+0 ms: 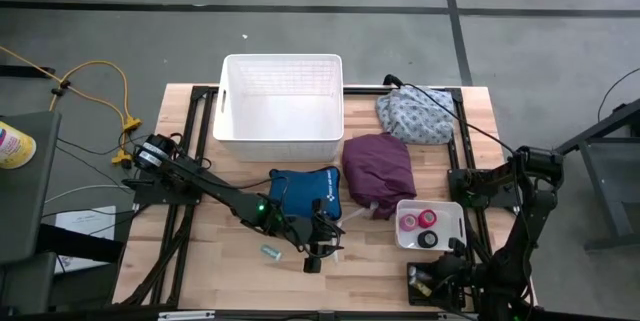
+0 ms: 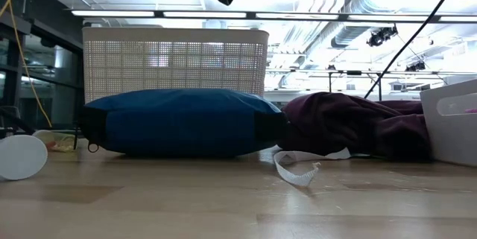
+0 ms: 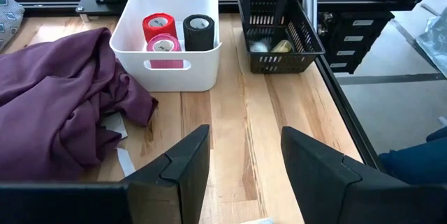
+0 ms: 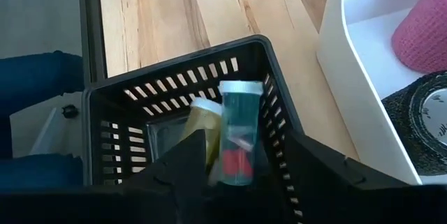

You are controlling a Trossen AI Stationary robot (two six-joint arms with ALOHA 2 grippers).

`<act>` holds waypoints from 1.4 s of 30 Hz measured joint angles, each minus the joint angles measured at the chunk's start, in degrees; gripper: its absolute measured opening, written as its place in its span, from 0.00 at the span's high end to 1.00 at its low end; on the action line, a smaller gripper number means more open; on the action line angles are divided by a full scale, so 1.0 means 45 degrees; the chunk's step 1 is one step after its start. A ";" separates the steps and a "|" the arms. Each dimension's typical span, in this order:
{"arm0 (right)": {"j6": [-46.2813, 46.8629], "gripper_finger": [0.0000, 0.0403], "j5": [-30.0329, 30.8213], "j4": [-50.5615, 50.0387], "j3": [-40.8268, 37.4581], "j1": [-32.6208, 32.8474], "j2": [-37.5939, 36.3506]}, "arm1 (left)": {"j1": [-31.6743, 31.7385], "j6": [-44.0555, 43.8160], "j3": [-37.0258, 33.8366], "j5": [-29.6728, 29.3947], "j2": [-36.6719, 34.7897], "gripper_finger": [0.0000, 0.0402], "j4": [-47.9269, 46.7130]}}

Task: Pick & Place Medicine items
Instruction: Put the blue pill bottle into the black bin

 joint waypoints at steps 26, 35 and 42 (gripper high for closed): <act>-0.6082 0.53 0.1428 0.1614 0.0073 -0.2245 -0.2362 | -0.0019 0.0000 0.0000 0.0000 0.0000 0.58 -0.0005; -1.1309 0.53 0.1266 0.3668 0.0053 -0.3929 -0.3892 | -0.0237 -0.0345 0.0000 -0.0005 -0.0002 0.58 -0.0015; -1.4478 0.53 -0.0873 0.4576 0.0035 -0.5993 -0.4224 | -0.0640 -0.1102 0.0000 -0.0013 -0.0106 0.58 -0.0174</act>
